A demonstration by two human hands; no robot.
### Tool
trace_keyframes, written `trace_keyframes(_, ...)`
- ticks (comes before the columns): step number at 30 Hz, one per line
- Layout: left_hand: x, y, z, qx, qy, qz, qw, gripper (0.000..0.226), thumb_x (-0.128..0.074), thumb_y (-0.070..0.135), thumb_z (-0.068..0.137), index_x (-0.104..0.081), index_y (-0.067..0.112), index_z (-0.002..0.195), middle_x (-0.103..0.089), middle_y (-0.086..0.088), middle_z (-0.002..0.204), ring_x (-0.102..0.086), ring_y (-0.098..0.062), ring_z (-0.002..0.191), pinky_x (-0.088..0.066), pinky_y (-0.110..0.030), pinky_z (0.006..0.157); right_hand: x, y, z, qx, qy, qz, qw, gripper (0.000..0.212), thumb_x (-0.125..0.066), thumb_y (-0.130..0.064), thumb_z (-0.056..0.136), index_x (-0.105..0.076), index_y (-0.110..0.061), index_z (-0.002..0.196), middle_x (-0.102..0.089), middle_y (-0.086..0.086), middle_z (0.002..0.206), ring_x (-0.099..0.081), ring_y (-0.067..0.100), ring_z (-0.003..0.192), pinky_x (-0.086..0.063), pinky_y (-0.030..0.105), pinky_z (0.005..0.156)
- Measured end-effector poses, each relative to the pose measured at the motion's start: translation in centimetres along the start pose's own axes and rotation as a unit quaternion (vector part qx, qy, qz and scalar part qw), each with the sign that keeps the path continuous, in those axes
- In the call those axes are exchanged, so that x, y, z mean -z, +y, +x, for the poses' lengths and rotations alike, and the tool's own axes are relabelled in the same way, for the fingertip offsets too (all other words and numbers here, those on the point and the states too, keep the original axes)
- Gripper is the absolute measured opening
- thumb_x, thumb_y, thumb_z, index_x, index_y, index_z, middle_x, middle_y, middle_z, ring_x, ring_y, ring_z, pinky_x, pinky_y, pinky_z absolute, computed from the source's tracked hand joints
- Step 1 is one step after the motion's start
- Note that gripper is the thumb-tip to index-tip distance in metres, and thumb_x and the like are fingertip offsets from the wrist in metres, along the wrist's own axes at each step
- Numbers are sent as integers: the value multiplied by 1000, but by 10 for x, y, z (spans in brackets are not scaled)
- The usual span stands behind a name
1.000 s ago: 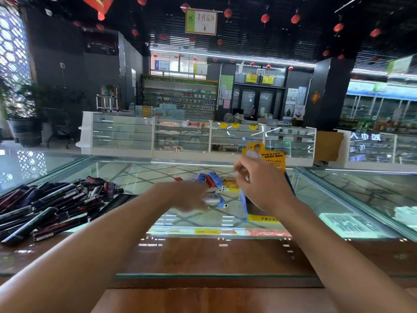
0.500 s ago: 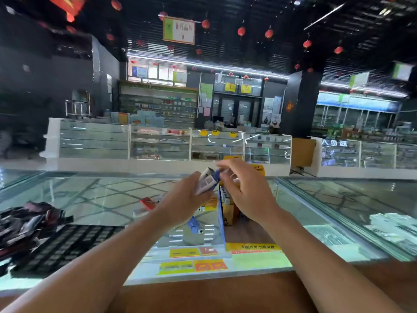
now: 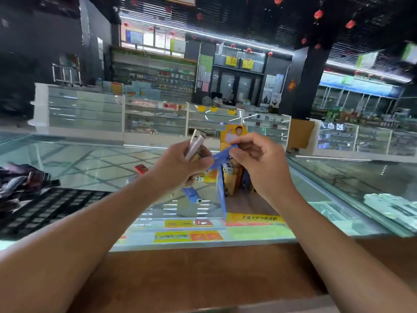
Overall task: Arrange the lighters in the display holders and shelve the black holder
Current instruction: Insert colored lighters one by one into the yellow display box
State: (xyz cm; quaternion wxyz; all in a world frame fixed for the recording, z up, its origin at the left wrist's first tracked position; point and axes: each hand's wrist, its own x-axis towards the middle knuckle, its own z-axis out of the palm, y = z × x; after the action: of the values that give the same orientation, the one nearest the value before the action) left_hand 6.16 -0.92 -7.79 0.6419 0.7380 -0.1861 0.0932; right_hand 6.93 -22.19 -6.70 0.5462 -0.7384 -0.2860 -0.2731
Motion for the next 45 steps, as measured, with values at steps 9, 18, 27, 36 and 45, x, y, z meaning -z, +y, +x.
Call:
trace_keyframes(9, -3, 2, -3, -10, 72, 6, 997, 14, -79, 16, 91, -68, 10, 97, -52, 1, 60, -42, -11, 45, -39, -23, 44, 19, -5, -1, 53, -86, -150, 984, 33, -83, -12, 89, -75, -24, 118, -73, -5, 101, -69, 9, 93, -54, 20, 85)
trace_keyframes(18, -13, -2, 1, 206, 51, -44, 976, 19, -54, -8, 93, -61, -12, 111, -50, -20, 89, -42, -23, 66, -33, -30, 54, 45, 2, 7, -1, 20, -123, 992, 51, -52, -1, 107, -55, -31, 148, -61, 6, 120, -75, 12, 89, -58, 20, 87)
trace_keyframes(27, -12, 2, -10, 134, 7, -136, 981, 16, -52, -8, 103, -58, -7, 117, -77, -20, 88, -72, -24, 77, -59, -27, 64, 41, 1, 4, -19, 27, -128, 991, 56, -47, 5, 106, -52, -34, 146, -62, 2, 128, -77, 10, 91, -57, 34, 96)
trace_keyframes(36, -9, 7, -17, 146, -3, -104, 984, 17, -55, 8, 106, -63, -5, 113, -79, -15, 105, -77, -30, 98, -65, -51, 71, 43, 18, 3, -38, 14, -180, 983, 41, -86, -18, 86, -55, -28, 111, -72, -9, 87, -67, 2, 90, -46, 16, 82)
trace_keyframes(45, -7, -2, -10, 164, 56, -99, 980, 22, -61, 11, 102, -61, -6, 115, -77, -25, 97, -78, -35, 88, -65, -46, 80, 40, 21, 3, -28, -32, -270, 962, 42, -90, -15, 80, -61, -27, 107, -67, -18, 101, -63, -1, 95, -48, 18, 79)
